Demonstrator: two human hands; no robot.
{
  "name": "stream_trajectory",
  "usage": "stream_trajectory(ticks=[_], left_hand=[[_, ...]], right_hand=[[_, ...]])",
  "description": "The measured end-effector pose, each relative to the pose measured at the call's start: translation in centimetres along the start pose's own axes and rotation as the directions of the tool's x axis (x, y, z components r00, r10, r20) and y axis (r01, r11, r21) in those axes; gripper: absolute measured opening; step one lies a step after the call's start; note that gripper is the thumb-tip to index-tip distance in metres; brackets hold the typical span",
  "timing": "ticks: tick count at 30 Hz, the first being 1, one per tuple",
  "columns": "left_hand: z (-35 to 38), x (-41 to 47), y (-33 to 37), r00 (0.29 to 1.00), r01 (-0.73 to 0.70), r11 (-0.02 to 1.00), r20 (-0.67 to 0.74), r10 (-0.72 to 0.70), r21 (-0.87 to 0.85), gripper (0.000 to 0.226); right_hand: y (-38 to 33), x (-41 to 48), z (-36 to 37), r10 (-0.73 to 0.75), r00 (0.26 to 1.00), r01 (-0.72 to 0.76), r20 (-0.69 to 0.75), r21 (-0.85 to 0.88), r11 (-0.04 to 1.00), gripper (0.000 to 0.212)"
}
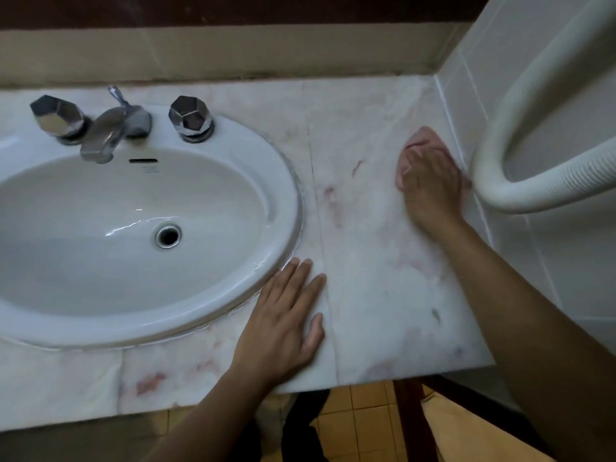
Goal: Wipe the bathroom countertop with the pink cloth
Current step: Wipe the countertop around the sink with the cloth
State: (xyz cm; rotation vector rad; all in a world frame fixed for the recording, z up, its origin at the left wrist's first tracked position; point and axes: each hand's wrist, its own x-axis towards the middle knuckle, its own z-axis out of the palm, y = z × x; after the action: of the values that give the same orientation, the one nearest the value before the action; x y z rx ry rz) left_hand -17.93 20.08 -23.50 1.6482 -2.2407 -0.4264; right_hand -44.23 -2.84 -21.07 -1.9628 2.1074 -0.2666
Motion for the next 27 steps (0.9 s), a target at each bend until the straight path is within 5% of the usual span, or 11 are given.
stream_trajectory(ticks=[2, 4, 6, 8, 12, 16, 19, 22, 27], left_hand=[[-0.1, 0.1, -0.2, 1.0, -0.01, 1.0, -0.01, 0.01, 0.004, 0.057], [-0.1, 0.0, -0.2, 1.0, -0.012, 1.0, -0.014, 0.012, 0.005, 0.058], [-0.1, 0.0, -0.2, 1.0, 0.006, 1.0, -0.007, -0.006, 0.001, 0.061], [-0.1, 0.0, -0.1, 1.0, 0.013, 1.0, 0.007, -0.013, -0.006, 0.062], [-0.1, 0.3, -0.2, 1.0, 0.009, 1.0, 0.022, -0.009, 0.004, 0.061], [0.0, 0.2, -0.2, 1.0, 0.003, 1.0, 0.015, -0.003, 0.007, 0.059], [-0.2, 0.0, -0.3, 1.0, -0.007, 1.0, 0.022, 0.007, -0.016, 0.06], [-0.1, 0.0, -0.4, 0.999, -0.004, 0.999, 0.035, 0.005, -0.033, 0.059], [-0.5, 0.0, -0.8, 0.997, -0.043, 0.997, 0.057, 0.047, -0.071, 0.058]], right_hand=[[-2.8, -2.3, 0.5, -0.04, 0.999, 0.04, -0.009, -0.003, 0.999, 0.056], [-5.3, -6.7, 1.6, -0.229, 0.972, 0.229, 0.047, 0.005, 0.973, 0.045], [-4.8, -13.2, 2.5, -0.453, 0.865, 0.441, 0.214, 0.105, 0.891, 0.05], [-1.1, -16.1, 1.3, -0.521, 0.813, 0.509, 0.259, 0.117, 0.853, 0.055], [6.3, -12.8, -1.3, -0.16, 0.986, 0.161, 0.046, -0.02, 0.987, 0.056], [3.2, -14.0, 0.1, 0.117, 0.99, -0.119, -0.073, -0.025, 0.993, 0.066], [-3.0, -21.9, 1.4, -0.111, 0.983, 0.108, 0.144, 0.026, 0.994, 0.062], [-1.6, -28.8, 0.7, -0.323, 0.893, 0.299, 0.313, 0.123, 0.946, 0.055], [8.6, -28.8, -1.1, 0.132, 0.988, -0.107, 0.082, -0.258, 0.96, 0.064]])
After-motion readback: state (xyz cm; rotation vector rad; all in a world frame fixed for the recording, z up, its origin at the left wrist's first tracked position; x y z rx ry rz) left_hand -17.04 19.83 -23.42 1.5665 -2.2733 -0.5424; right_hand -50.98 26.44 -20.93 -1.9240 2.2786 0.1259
